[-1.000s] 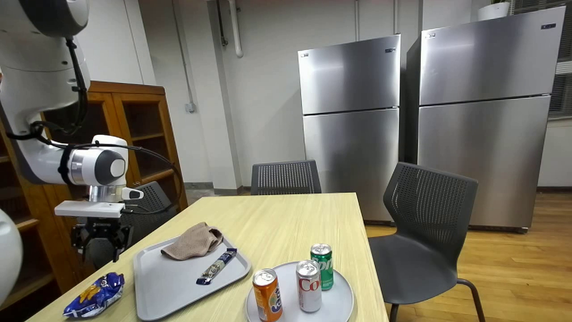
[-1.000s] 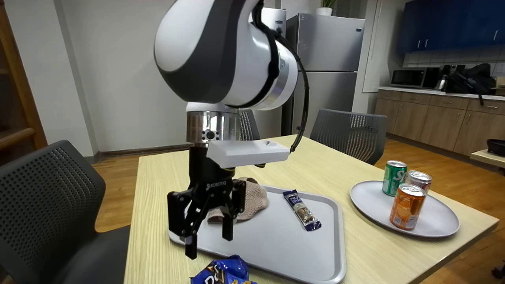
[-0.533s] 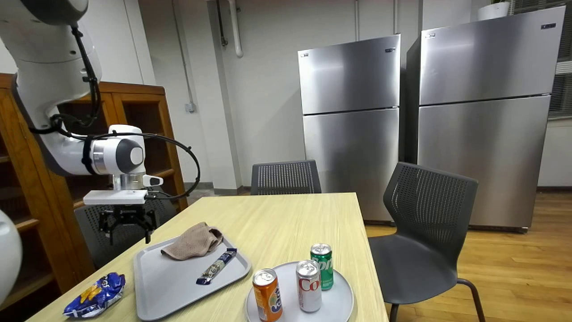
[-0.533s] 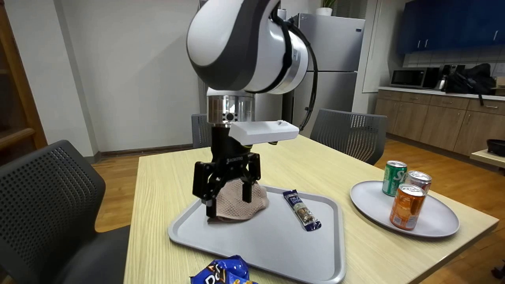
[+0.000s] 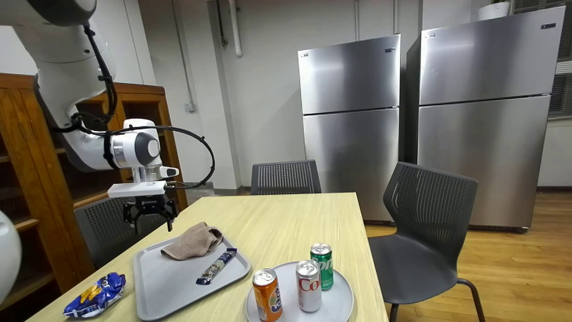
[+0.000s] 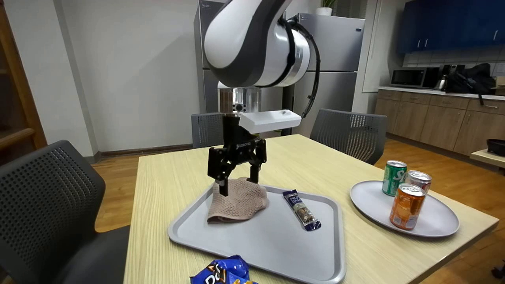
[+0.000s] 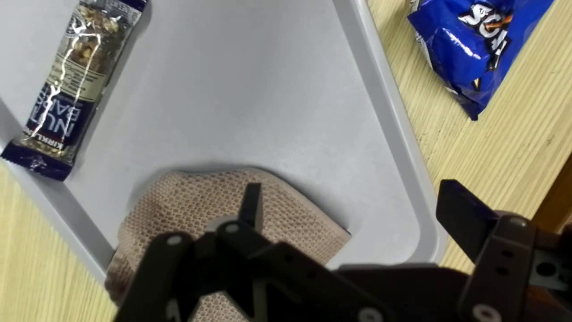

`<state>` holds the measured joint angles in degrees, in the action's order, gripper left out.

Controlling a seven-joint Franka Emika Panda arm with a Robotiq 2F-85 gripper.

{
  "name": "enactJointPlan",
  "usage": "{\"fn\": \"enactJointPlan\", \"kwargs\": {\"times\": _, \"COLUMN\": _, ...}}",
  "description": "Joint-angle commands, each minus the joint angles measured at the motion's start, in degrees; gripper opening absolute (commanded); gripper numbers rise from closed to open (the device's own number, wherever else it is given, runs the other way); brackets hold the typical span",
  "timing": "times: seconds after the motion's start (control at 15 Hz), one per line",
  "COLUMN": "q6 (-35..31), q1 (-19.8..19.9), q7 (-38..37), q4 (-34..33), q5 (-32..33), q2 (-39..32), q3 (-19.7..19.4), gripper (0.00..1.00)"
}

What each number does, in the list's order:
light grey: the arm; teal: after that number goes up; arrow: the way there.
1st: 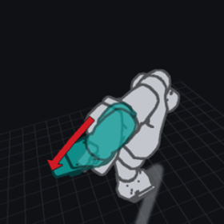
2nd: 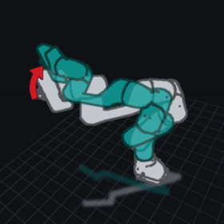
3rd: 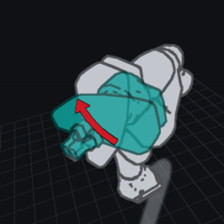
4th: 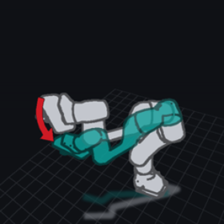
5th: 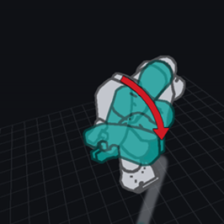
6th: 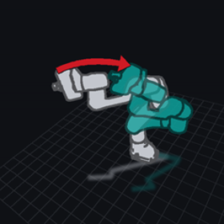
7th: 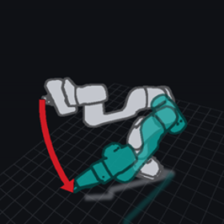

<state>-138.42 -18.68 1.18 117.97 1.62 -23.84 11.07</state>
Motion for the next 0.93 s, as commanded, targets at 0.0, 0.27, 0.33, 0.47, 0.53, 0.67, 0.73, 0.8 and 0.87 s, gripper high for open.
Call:
{"fn": "enactJointPlan", "kwargs": {"times": 0.0, "q6": 0.1, "q1": 0.8, "q7": -0.3, "q4": -0.2, "q5": 0.5, "q2": -0.2, "q3": 0.8, "gripper": 1.0}}
{"fn": "enactJointPlan", "kwargs": {"times": 0.27, "q6": 0.1, "q1": 0.8, "q7": -0.3, "q4": -0.3, "q5": 0.5, "q2": -0.3, "q3": 0.8, "gripper": 1.0}}
{"fn": "enactJointPlan", "kwargs": {"times": 0.33, "q6": 0.6, "q1": 0.3, "q7": -1.8, "q4": -0.8, "q5": 0.9, "q2": -0.6, "q3": 0.3, "gripper": 1.0}}
{"fn": "enactJointPlan", "kwargs": {"times": 0.47, "q6": 1.0, "q1": -1.2, "q7": -5.2, "q4": -2.2, "q5": 3.0, "q2": -1.6, "q3": -1.0, "gripper": 1.0}}
{"fn": "enactJointPlan", "kwargs": {"times": 0.53, "q6": 1.2, "q1": -1.2, "q7": -5.7, "q4": -2.9, "q5": 3.3, "q2": -2.2, "q3": -1.0, "gripper": 1.0}}
{"fn": "enactJointPlan", "kwargs": {"times": 0.67, "q6": 0.9, "q1": -1.5, "q7": -6.3, "q4": -4.6, "q5": 3.8, "q2": -3.8, "q3": -0.9, "gripper": 1.0}}
{"fn": "enactJointPlan", "kwargs": {"times": 0.73, "q6": 0.8, "q1": -1.8, "q7": -6.8, "q4": -5.5, "q5": 4.3, "q2": -4.7, "q3": -1.1, "gripper": 1.0}}
{"fn": "enactJointPlan", "kwargs": {"times": 0.8, "q6": 0.6, "q1": -2.1, "q7": -7.5, "q4": -6.3, "q5": 4.9, "q2": -5.5, "q3": -1.4, "gripper": 1.0}}
{"fn": "enactJointPlan", "kwargs": {"times": 0.87, "q6": 0.5, "q1": -2.8, "q7": -9.1, "q4": -7.3, "q5": 6.0, "q2": -6.6, "q3": -2.2, "gripper": 1.0}}
